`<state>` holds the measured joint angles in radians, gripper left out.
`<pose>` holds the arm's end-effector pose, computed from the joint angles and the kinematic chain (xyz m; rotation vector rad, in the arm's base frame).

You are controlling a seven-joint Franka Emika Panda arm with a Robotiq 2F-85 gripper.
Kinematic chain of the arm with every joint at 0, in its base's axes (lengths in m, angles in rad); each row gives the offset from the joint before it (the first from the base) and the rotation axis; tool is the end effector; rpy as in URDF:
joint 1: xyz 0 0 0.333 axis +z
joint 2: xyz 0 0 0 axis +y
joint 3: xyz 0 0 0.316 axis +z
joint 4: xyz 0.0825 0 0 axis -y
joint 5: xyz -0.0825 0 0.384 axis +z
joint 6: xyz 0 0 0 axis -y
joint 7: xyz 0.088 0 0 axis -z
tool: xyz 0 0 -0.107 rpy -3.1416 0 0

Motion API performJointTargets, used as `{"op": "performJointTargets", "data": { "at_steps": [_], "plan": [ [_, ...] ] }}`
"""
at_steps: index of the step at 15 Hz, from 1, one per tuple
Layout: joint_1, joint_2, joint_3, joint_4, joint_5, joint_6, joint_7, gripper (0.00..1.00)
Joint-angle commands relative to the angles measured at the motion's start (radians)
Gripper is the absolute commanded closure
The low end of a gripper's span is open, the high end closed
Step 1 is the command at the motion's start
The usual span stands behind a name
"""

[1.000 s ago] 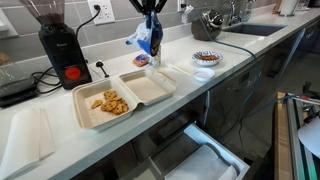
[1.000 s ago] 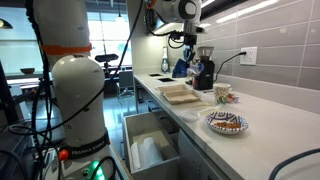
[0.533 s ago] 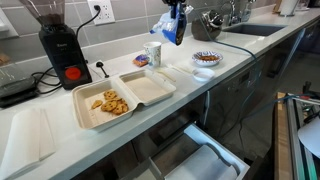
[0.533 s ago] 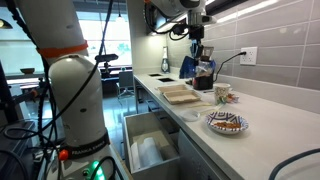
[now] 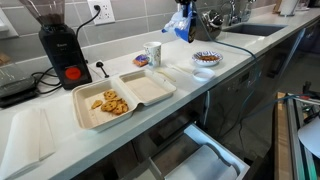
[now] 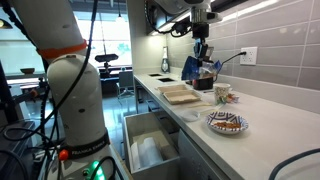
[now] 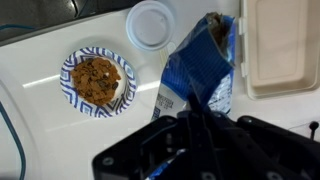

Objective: Pour some of the contents of the blue packet into the foam pack

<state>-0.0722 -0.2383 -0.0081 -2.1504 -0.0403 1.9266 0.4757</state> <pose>0.4828 -0.0419 0.5031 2.9955 -0.8323 0.0331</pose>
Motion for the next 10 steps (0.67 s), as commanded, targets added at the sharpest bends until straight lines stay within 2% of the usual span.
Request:
{"op": "performJointTargets", "data": {
  "at_steps": [1, 6, 10],
  "plan": [
    [-0.026, 0.015, -0.01, 0.012, -0.006, -0.006, 0.023, 1.0],
    [-0.097, 0.056, -0.079, 0.038, -0.053, 0.012, -0.02, 1.0],
    [-0.108, 0.114, -0.121, 0.077, -0.018, 0.063, -0.114, 1.0]
  ]
}}
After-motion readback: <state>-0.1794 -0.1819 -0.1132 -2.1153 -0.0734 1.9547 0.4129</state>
